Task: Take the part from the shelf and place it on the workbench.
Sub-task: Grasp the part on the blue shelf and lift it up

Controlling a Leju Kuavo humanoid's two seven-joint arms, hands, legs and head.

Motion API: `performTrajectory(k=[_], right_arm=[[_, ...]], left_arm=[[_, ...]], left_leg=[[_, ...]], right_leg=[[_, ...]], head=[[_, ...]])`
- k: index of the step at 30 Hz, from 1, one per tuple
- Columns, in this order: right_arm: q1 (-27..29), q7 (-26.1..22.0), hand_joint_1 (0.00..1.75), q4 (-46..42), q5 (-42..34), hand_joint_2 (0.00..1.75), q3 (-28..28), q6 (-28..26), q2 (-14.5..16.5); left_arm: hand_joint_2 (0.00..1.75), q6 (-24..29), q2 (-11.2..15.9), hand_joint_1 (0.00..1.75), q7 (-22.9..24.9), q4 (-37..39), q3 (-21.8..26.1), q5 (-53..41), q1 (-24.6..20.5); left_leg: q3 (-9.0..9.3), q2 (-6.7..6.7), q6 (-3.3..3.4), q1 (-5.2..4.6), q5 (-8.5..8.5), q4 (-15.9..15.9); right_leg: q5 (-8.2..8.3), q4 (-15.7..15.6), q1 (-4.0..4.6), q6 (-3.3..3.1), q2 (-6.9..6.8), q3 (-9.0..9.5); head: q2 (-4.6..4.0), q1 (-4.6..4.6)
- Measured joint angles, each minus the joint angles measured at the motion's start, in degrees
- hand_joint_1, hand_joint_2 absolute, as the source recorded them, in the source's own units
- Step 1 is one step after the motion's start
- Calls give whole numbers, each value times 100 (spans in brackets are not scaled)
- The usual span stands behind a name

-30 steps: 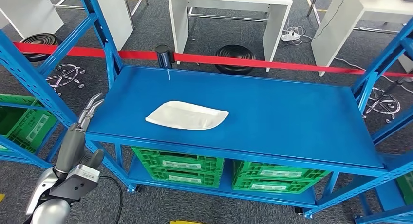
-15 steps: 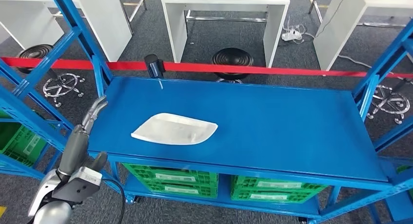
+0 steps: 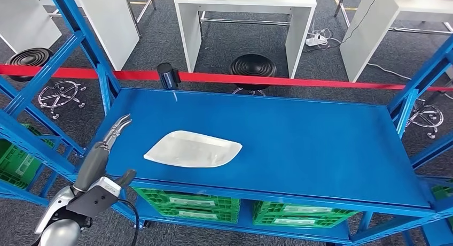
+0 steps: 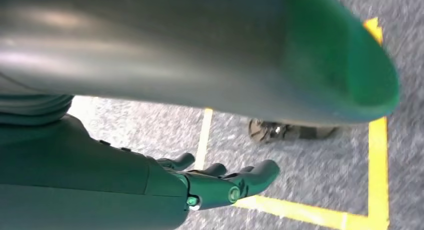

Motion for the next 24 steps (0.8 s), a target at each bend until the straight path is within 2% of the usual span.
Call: performTrajectory(k=[6,16,20,24], right_arm=[[-8,-37,0,0,58,0,3,-2,-37],[-9,-37,0,0,116,0,15,5,-61],[-19,-33,0,0,152,0,17,28,-66],[-41,-33,0,0,170,0,18,34,-66]], left_arm=[[175,-13,38,0,-98,383,-57,-187,-62],[175,244,63,0,-60,1050,-341,-838,-423],[175,478,51,0,-24,1534,-585,-1392,-803],[175,852,-63,0,-56,2431,-995,-1999,-1459]], left_leg=[[18,0,43,-1,-26,-1],[28,1,49,2,-22,-1],[31,-2,47,5,-20,-2],[36,-3,45,6,-18,-3]], right_leg=[[-6,-57,-5,66,0,40],[4,-62,-20,81,-2,48],[3,-62,-17,81,-8,50],[4,-61,-16,81,-12,56]], head=[[0,3],[0,2],[0,2],[0,2]])
